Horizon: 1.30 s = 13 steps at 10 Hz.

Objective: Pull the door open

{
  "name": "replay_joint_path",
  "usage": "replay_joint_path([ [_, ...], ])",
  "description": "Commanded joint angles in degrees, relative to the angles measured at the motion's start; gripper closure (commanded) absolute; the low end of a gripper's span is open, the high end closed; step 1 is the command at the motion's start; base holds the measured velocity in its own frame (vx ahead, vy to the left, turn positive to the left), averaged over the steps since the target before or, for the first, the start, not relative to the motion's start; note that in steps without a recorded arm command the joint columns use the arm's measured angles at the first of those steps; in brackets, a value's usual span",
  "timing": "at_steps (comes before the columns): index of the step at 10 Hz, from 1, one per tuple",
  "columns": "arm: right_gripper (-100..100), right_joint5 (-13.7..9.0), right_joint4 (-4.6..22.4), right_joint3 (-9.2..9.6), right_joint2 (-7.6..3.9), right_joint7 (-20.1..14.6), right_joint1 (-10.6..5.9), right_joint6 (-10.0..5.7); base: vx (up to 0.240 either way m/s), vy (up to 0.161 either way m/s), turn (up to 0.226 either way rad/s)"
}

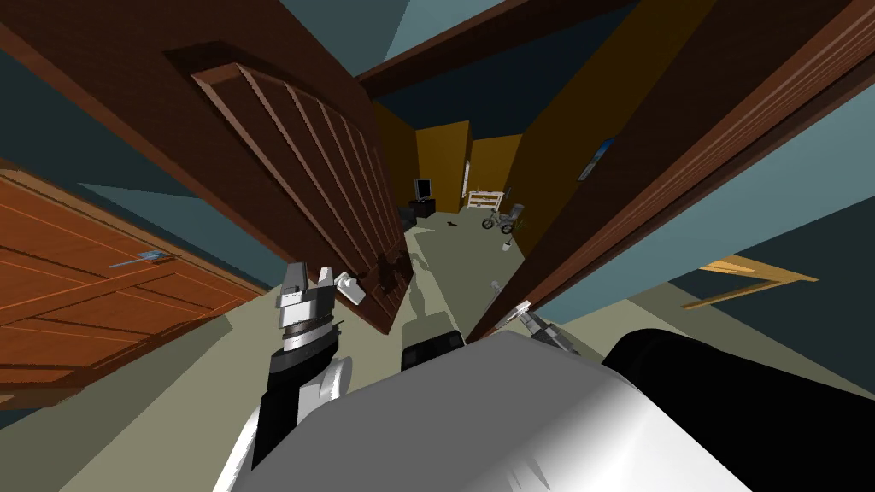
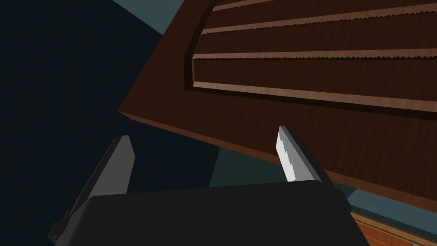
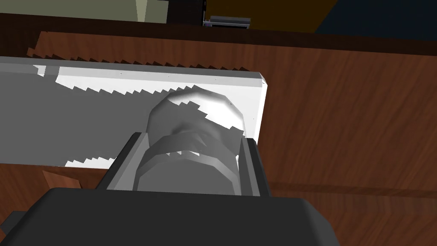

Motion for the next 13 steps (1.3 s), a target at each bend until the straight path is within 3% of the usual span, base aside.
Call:
replay_joint_path([
  [1, 100, 0.00, 0.74, -0.15, -0.60, -0.46, -0.56, -0.31, -0.227, -0.068, 0.118],
  [6, 100, 0.23, 2.76, -0.13, -2.27, -1.82, -2.76, -0.91, -0.245, -0.047, 0.142],
  [7, 100, 0.35, 2.47, 0.09, -1.95, -1.57, -2.46, -0.67, -0.096, -0.018, 0.022],
  [13, 100, 1.29, 4.15, 0.50, -3.38, -2.66, -4.26, -1.90, -0.195, -0.059, 0.122],
])
